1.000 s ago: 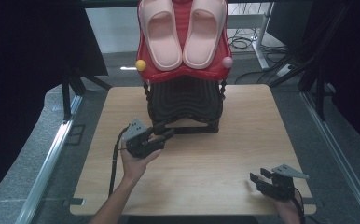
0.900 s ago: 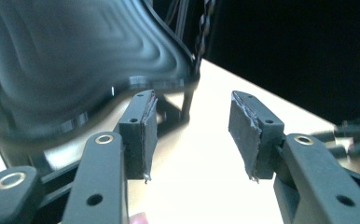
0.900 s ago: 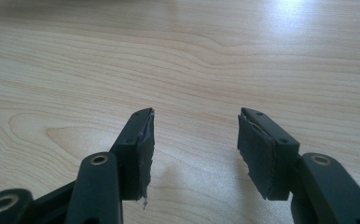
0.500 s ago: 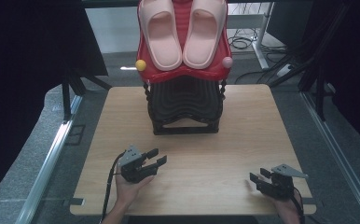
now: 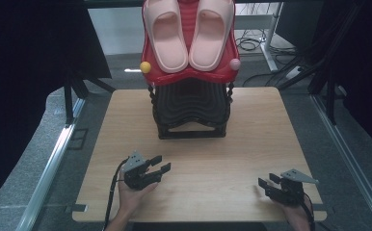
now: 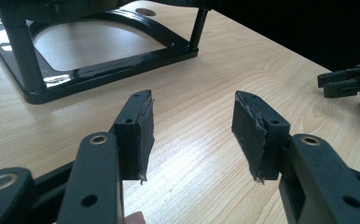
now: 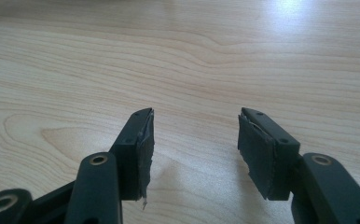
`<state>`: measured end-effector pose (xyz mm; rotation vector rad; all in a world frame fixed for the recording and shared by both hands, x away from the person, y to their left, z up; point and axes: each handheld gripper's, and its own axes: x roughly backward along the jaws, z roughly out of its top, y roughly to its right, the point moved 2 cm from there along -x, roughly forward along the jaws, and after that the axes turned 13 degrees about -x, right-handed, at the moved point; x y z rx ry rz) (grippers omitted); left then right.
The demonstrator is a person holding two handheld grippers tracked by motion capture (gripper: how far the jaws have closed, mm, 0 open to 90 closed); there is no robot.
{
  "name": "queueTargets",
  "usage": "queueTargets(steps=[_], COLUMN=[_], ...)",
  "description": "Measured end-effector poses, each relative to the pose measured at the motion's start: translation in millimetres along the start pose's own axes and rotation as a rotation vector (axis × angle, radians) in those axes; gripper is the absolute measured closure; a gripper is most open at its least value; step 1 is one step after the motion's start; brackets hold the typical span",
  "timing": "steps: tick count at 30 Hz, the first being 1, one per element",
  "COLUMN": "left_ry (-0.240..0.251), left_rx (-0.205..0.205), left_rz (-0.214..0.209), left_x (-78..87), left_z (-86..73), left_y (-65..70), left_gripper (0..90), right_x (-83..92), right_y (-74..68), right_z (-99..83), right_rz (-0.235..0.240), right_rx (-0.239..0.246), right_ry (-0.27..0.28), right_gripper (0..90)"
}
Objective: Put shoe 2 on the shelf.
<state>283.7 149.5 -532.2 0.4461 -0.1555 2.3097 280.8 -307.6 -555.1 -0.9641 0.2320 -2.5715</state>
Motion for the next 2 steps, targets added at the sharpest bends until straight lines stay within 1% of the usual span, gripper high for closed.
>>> queueTargets(steps=[2], left_ry=[0.002], left_rx=[0.005], left_rz=[0.002], left_x=[0.3], left_z=[-0.1], left_y=[-1.6], left_gripper=[47.9], right_x=[-1.4], right_y=[0.0], right_z=[0.1], right_rz=[0.0], right_rx=[-0.003], right_ry=[-0.003], right_gripper=[45.5])
